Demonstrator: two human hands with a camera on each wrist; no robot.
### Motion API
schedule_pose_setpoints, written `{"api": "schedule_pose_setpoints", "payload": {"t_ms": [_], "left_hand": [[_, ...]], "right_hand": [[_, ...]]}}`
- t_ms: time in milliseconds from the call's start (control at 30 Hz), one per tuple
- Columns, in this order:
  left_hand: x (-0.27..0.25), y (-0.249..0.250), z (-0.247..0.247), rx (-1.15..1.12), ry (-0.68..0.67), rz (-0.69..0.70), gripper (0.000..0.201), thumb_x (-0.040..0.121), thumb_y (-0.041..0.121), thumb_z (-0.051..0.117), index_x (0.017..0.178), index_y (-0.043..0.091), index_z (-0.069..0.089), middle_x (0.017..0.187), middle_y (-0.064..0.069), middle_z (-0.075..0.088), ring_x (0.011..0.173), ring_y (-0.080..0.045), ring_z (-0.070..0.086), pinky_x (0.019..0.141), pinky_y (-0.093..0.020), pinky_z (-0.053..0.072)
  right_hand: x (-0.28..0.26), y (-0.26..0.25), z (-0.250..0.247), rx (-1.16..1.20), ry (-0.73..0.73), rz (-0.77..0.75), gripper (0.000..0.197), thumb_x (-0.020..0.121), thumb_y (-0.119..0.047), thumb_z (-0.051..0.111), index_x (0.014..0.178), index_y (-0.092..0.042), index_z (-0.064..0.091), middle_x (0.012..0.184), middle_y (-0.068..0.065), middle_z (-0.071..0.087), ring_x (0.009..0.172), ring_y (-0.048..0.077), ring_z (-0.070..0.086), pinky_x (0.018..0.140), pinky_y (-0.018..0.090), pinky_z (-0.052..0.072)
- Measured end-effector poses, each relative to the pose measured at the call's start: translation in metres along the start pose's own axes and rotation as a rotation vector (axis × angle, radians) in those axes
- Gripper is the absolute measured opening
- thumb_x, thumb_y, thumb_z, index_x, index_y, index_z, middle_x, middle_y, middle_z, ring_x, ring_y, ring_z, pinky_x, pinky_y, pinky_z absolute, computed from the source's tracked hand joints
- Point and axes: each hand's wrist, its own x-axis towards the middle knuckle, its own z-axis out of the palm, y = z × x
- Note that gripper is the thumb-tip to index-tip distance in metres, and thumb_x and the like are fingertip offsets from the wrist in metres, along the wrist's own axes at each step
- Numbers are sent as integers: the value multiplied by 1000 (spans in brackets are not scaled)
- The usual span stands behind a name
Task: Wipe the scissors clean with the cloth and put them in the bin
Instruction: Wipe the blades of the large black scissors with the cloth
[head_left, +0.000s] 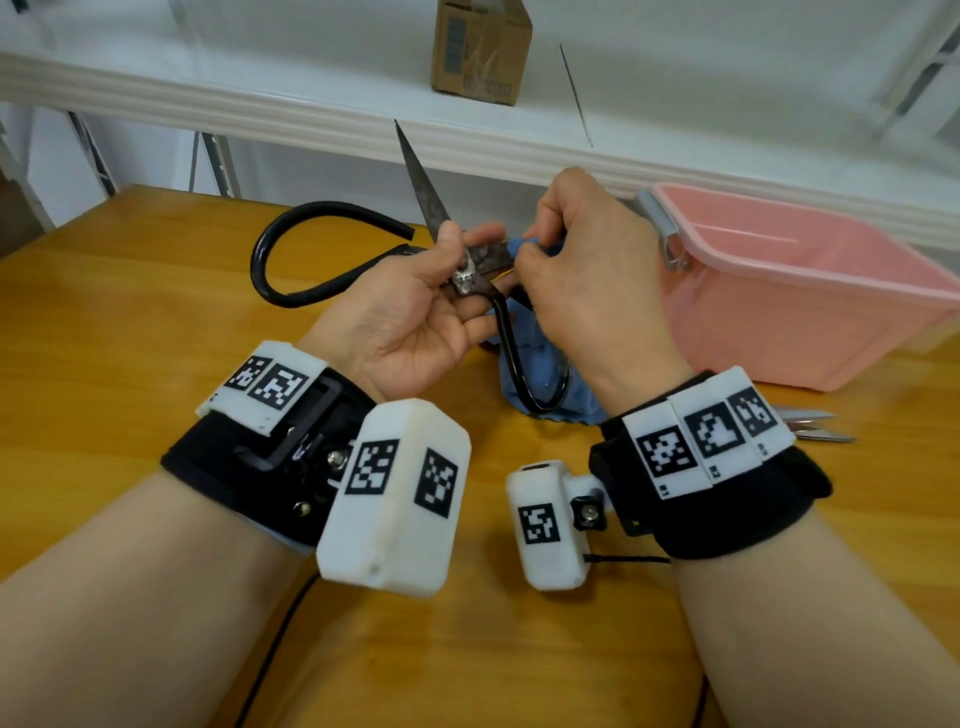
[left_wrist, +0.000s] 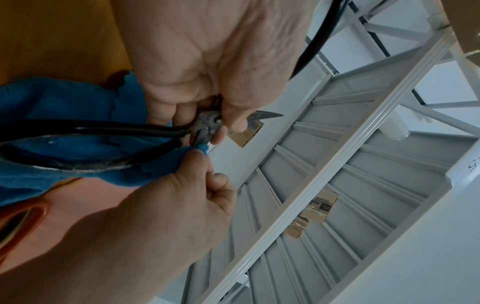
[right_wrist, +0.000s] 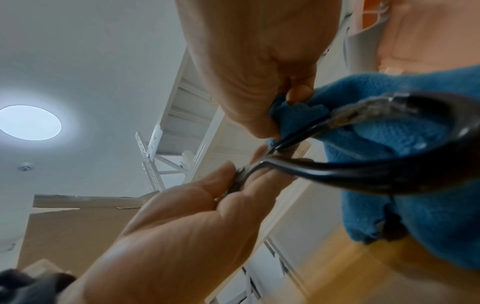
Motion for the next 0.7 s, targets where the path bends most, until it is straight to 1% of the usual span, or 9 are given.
{"api": "schedule_pose_setpoints", "payload": {"t_ms": [67, 100, 200, 300, 433, 533, 600, 633, 700], "left_hand": [[1, -2, 1, -8, 4, 12, 40, 103, 26, 40, 133, 2, 54, 131, -21, 60, 122, -31, 58, 99, -47, 49], [0, -2, 1, -16, 5, 22, 39, 103, 23, 42, 132, 2, 54, 132, -21, 59, 124, -31, 56, 100, -48, 48], [-1, 0, 0, -39, 0, 39, 36, 99, 11, 45, 133, 0, 54, 129, -19, 62, 123, -30, 57, 99, -46, 49], [-2, 0, 0, -29, 12, 38, 34, 99, 9, 45, 130, 1, 56, 118, -17, 67, 113, -27, 62, 100, -48, 49], [-3, -3, 4, -1, 26, 41, 31, 99, 9, 45, 127, 2, 58, 123, -18, 66, 120, -28, 60, 101, -47, 48], [-4, -1, 3, -32, 31, 52, 33, 98, 5, 45, 128, -1, 57, 115, -19, 66, 110, -28, 64, 95, -43, 53], [-4, 1, 2, -49, 33, 52, 33, 98, 3, 44, 128, -4, 55, 120, -21, 64, 115, -30, 61, 91, -41, 56], [-4, 1, 1, -47, 35, 52, 33, 98, 2, 43, 128, -4, 55, 124, -22, 62, 119, -31, 59, 92, -41, 55], [-4, 1, 2, -18, 40, 59, 33, 98, 2, 42, 129, -3, 54, 120, -21, 63, 115, -30, 61, 97, -45, 52]], "right_hand": [[2, 2, -3, 16, -2, 22, 17, 85, -7, 61, 81, -20, 50, 81, -2, 65, 72, 7, 59, 61, 14, 45], [2, 0, -5, 23, -13, 16, 17, 84, -8, 62, 81, -20, 50, 81, -3, 65, 72, 6, 59, 61, 14, 44], [1, -9, -6, 25, -57, -29, 16, 82, -10, 63, 80, -21, 52, 82, -4, 66, 74, 7, 59, 61, 18, 44], [2, -6, -6, 53, -56, 19, 21, 83, -9, 63, 77, -22, 48, 81, -4, 66, 72, 5, 61, 58, 18, 46], [1, -3, -7, -12, 20, 32, 14, 85, -5, 57, 82, -18, 51, 79, -3, 60, 72, 13, 54, 59, 25, 44], [-2, -11, -3, -15, -12, -5, 14, 86, -6, 59, 83, -17, 52, 78, -4, 58, 75, 16, 56, 64, 33, 48], [-4, -15, -3, -1, -79, -37, 13, 84, -6, 60, 82, -18, 54, 77, -4, 59, 75, 16, 57, 66, 36, 50], [-4, -15, -3, -2, -104, -45, 13, 83, -6, 60, 82, -17, 54, 77, -4, 60, 74, 16, 57, 66, 35, 50], [-1, -12, -4, -2, -110, -37, 14, 83, -6, 60, 80, -18, 53, 76, -5, 59, 72, 13, 55, 61, 29, 45]]}}
